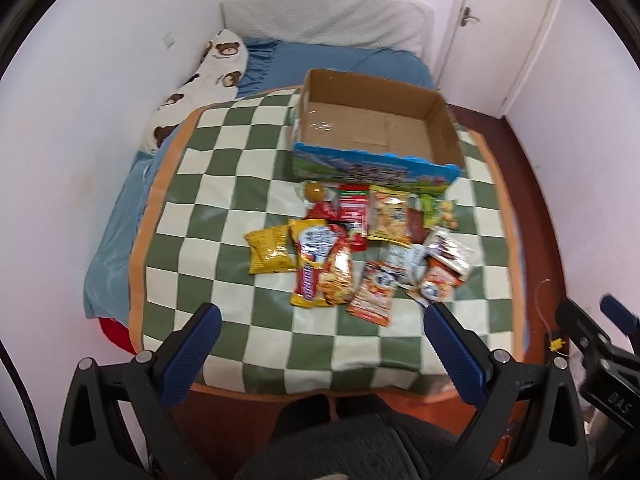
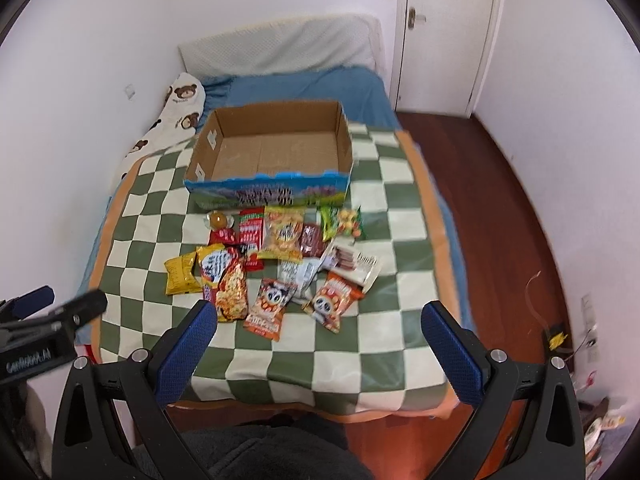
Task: Organize snacks
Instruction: 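Grasp the Cheese Buldak noodle pack with left tool while right grasps white barcode packet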
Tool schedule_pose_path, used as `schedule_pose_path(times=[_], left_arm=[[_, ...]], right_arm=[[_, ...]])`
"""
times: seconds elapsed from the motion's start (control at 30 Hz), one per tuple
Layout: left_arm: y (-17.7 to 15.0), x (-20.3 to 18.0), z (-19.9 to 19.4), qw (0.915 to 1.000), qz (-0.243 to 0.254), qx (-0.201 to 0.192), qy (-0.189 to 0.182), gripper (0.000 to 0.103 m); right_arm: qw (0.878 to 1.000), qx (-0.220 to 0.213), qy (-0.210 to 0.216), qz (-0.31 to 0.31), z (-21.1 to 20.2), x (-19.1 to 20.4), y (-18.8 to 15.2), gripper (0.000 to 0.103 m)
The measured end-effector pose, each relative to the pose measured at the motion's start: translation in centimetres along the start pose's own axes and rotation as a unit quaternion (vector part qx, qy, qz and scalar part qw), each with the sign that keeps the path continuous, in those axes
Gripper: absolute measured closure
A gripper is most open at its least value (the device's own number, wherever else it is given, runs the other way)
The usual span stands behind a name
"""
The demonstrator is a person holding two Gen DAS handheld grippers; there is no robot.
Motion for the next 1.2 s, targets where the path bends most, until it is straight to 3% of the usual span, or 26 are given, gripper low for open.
schedule_pose_path(times=[0.13, 0.23, 0.37, 0.63, 0.77, 0.97, 1.1, 1.2], left_arm=[[0.8, 1.1, 4.9, 0.9990, 0.000, 0.027, 0.036, 0.000], [0.8, 1.6, 9.8, 0.9952, 0.005, 0.079, 0.056, 0.000], [0.6, 1.5, 16.0, 0.9880, 0.004, 0.143, 0.057, 0.000], [1.4, -1.1, 25.6, 0.9779, 0.019, 0.202, 0.049, 0.000], [1.8, -2.4, 29.8, 0.9730, 0.030, 0.220, 0.064, 0.000], [1.9, -3.7, 34.3, 0.9677, 0.047, 0.234, 0.080, 0.001], [2.3, -3.7, 35.6, 0.9718, 0.031, 0.224, 0.067, 0.022], [2.6, -3.2, 35.3, 0.9764, 0.012, 0.207, 0.060, 0.025]], right_arm=[[0.997, 0.045, 0.049, 0.032, 5.1, -0.7, -0.9, 0.000], [0.992, 0.079, 0.078, 0.056, 9.9, -0.7, -1.9, 0.000], [0.987, 0.114, 0.094, 0.066, 16.6, 0.3, -3.0, 0.000], [0.975, 0.160, 0.117, 0.099, 26.0, 1.3, -3.3, 0.000], [0.974, 0.174, 0.090, 0.116, 29.2, -0.1, -3.4, 0.000], [0.964, 0.193, 0.092, 0.160, 31.6, -2.4, -3.6, 0.000], [0.966, 0.187, 0.089, 0.157, 32.3, -2.2, -2.7, 0.000], [0.966, 0.187, 0.096, 0.150, 33.6, -0.9, -1.4, 0.000]])
Point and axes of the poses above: each gripper's, at about its wrist camera, not at the fingertips, and z roughly the way its jaws point, x to its left, y to its top, the point moved 4 cm from there along z, roughly the way its jaws point, and after that the axes turned 12 degrees about -z, right-handed, at the moved point
